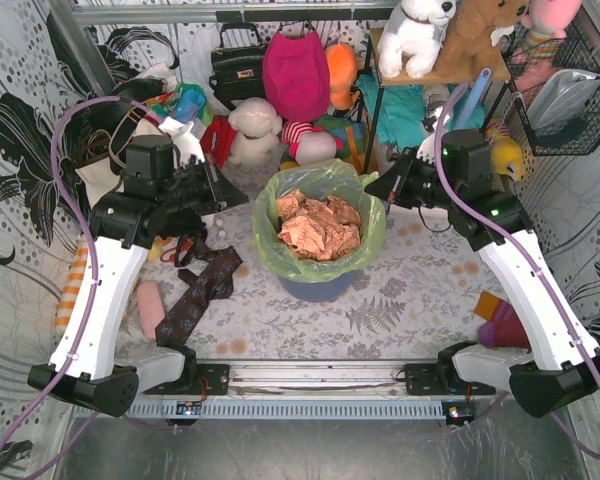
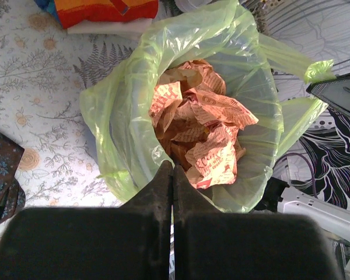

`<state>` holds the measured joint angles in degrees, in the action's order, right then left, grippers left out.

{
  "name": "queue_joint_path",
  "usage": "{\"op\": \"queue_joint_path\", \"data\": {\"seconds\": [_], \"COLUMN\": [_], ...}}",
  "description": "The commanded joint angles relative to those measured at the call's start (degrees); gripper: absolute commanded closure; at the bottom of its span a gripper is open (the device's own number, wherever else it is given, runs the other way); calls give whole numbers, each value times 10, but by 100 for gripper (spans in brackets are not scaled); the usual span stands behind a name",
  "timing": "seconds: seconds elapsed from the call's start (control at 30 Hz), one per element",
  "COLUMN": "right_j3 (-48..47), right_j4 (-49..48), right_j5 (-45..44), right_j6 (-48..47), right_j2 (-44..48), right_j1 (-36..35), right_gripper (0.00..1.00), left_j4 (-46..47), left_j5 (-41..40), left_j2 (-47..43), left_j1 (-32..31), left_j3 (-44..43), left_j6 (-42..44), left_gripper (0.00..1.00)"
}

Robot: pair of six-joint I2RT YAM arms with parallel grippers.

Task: Tie the trash bag

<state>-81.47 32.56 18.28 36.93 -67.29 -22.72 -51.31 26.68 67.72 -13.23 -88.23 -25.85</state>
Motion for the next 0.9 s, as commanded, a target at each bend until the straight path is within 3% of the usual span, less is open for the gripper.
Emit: {"op": "queue_joint_path", "data": {"seconds": [0.0, 0.1, 0.3, 0.63, 0.87], "right_j3": [-36, -48, -9, 42, 55], "right_j4": [-62, -49, -33, -12, -14], "right_j5": [41, 35, 24, 1, -3], "right_j6": [15, 8, 5, 12, 18], "right_j2": [-24, -35, -16, 16, 25], "right_j1": [3, 3, 3, 3, 3], "right_gripper": [100, 100, 100, 100, 100], "left_j4": [39, 18, -13, 70, 101], "left_j5": [-2, -5, -58, -1, 11], "left_j2": [16, 16, -22, -36, -16], "left_j1": [5, 6, 6, 6, 5], "left_j3": [-18, -6, 86, 199, 227], "left_j6": [-2, 2, -3, -31, -24], "left_gripper": [100, 100, 71, 36, 27]}}
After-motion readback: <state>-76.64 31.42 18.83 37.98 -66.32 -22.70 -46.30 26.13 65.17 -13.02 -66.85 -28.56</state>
